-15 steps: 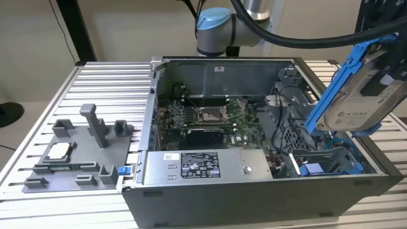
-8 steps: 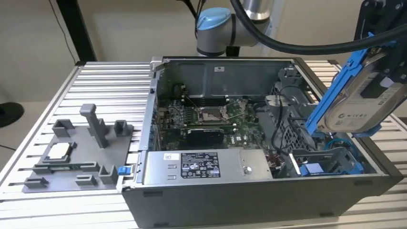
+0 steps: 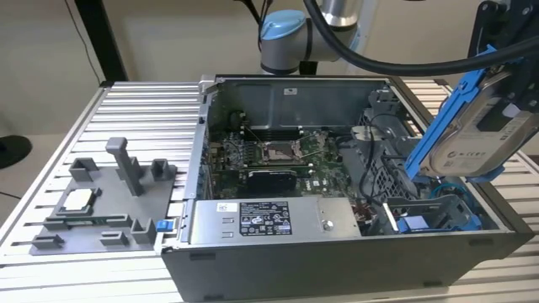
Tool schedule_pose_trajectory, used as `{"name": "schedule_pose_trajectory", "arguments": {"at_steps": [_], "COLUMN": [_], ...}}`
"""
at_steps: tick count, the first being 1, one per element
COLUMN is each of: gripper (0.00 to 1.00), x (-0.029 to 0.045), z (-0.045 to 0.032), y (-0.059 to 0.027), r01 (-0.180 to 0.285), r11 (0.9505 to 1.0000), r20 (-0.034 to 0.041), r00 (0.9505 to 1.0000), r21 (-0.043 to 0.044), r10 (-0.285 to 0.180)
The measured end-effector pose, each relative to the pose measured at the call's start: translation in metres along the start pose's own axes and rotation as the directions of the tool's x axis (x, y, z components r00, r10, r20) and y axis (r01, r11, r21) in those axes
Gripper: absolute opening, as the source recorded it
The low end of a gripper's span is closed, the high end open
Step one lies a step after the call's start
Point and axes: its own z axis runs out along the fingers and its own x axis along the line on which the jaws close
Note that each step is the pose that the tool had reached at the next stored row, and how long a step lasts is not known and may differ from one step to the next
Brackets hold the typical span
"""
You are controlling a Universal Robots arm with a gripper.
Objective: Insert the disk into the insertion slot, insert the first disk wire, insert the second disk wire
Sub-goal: 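Insert the disk into the insertion slot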
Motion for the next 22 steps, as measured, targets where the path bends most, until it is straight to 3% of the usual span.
{"name": "schedule_pose_trajectory", "arguments": {"at_steps": [22], "gripper": [0.0], "x": [0.0], "z": [0.0066], "y": [-0.0012], "r01": [0.0], "r11": [1.0], "r20": [0.0001], "r00": [1.0], "r21": [0.0], "r10": [0.0]}}
